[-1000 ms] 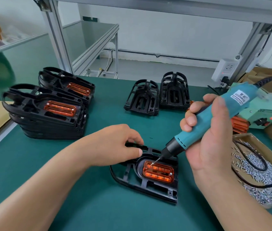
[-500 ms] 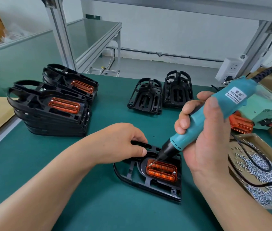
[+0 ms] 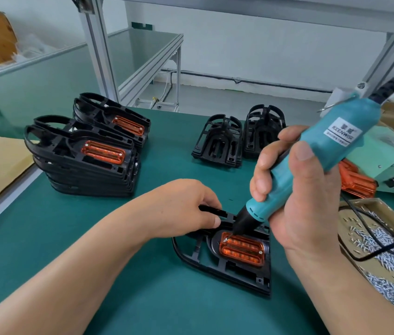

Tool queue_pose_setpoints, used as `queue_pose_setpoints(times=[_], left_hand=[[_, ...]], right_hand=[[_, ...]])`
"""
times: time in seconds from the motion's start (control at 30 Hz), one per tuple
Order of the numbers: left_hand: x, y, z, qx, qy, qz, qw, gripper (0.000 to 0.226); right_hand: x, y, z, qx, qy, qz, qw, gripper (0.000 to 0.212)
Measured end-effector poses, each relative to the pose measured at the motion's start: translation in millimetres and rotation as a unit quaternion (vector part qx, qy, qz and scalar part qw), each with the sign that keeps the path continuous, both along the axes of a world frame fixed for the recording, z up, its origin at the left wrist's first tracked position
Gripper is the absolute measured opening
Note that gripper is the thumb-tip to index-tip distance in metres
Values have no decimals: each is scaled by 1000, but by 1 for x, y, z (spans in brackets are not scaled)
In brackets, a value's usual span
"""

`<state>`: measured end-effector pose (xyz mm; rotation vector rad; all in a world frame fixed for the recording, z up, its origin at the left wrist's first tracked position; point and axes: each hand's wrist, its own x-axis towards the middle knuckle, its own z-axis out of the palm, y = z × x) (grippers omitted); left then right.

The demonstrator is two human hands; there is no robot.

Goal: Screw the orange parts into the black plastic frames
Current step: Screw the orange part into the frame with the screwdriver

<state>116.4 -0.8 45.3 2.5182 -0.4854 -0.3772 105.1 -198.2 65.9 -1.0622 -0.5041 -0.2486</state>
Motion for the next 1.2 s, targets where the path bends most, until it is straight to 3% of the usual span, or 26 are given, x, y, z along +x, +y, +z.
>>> queue_pose_setpoints(times=[0.43,0.53,0.67,0.8,0.93,1.2], left_hand=[[-3,-1,2,-3,1,14,1000,22],[-4,-1,2,-7,4,15,1000,22],[-5,-2,4,-2,4,9,1000,21],[-6,-4,8,0,9,6,1000,25],[-8,-5,10,1,-4,4,1000,7],[-11,-6,12,-13,-9,2,1000,36]], right_hand=[[-3,0,1,-12,-10,-4,1000,16],[-3,2,1,-22,-27,4,999,29],[-2,4,2,-46,-51,27,997,26],[-3,11,3,-69,-74,86,991,36],[-4,18,5,-98,-78,134,983,33],[0,23,6,-119,-69,142,980,30]])
